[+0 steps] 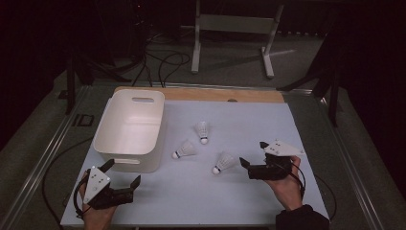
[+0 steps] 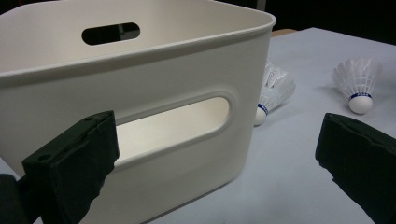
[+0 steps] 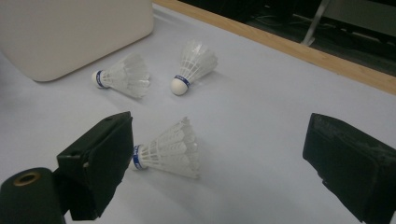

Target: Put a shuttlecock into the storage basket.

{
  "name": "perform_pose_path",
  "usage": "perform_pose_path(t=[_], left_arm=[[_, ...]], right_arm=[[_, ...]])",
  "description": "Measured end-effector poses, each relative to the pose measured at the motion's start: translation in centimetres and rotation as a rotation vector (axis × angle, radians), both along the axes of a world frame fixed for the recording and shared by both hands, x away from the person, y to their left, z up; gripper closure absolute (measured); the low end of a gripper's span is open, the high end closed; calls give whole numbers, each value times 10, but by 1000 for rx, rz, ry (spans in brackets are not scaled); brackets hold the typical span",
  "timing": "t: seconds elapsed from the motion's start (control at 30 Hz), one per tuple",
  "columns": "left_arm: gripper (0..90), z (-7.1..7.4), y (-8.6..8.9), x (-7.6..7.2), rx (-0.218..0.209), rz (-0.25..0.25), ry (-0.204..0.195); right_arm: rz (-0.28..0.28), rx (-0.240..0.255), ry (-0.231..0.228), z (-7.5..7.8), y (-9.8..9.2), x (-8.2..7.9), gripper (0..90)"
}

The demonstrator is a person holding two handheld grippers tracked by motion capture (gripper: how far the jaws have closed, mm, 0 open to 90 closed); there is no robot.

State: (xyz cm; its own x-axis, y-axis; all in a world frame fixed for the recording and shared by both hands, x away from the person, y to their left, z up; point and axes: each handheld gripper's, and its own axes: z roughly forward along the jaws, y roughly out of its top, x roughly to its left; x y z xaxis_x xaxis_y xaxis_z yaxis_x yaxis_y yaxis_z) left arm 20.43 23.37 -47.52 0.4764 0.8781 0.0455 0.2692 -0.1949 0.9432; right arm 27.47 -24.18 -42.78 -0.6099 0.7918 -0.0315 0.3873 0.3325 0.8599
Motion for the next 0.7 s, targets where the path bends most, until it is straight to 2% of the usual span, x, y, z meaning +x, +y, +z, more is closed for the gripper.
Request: perform_pose_path(t=[0.7], left_arm=[[0, -1, -1, 0, 9, -1, 2]], right_arm=[[14, -17, 39, -10, 12, 13, 87]])
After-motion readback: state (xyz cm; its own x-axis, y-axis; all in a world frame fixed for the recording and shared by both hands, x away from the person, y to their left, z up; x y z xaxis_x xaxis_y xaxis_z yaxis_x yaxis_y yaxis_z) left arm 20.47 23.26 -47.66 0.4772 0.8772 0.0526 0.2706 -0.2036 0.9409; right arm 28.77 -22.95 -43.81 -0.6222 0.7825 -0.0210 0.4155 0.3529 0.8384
